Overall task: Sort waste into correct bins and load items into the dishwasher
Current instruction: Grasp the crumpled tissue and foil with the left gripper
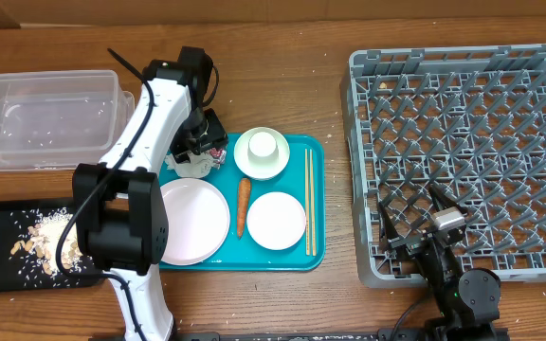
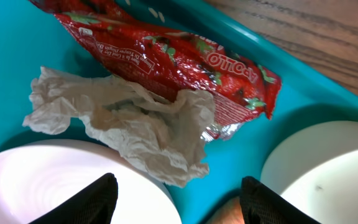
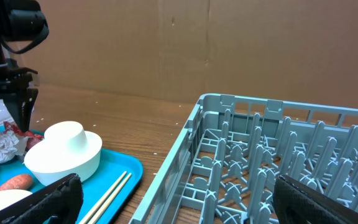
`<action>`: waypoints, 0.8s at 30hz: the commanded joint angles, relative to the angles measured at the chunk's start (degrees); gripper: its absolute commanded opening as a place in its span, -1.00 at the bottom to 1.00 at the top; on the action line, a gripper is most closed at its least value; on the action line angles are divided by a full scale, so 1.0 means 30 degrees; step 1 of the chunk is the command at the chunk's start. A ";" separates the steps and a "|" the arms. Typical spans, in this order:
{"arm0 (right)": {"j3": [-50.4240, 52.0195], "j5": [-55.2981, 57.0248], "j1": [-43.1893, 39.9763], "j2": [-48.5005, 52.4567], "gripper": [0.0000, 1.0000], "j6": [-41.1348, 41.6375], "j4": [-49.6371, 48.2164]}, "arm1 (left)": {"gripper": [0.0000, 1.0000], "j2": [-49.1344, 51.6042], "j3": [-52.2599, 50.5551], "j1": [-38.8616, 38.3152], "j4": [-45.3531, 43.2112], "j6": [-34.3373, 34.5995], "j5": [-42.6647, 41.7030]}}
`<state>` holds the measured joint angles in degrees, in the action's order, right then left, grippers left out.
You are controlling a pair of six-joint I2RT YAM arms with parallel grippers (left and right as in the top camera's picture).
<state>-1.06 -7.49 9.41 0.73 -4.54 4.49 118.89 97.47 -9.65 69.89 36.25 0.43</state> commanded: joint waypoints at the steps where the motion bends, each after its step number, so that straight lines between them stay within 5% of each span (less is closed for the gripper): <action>1: 0.0197 0.0036 -0.0073 -0.0189 1.00 0.0000 -0.0102 | 0.29 -0.0007 -0.0867 0.0117 -0.0437 0.0051 0.0437; 24: 0.0197 0.0036 -0.0073 -0.0189 1.00 0.0000 -0.0102 | 0.04 0.0015 -0.3300 0.1086 -0.2047 -0.0233 0.0488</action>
<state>-1.06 -7.49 9.41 0.73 -4.51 4.49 118.89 89.91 -6.48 64.05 36.10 1.52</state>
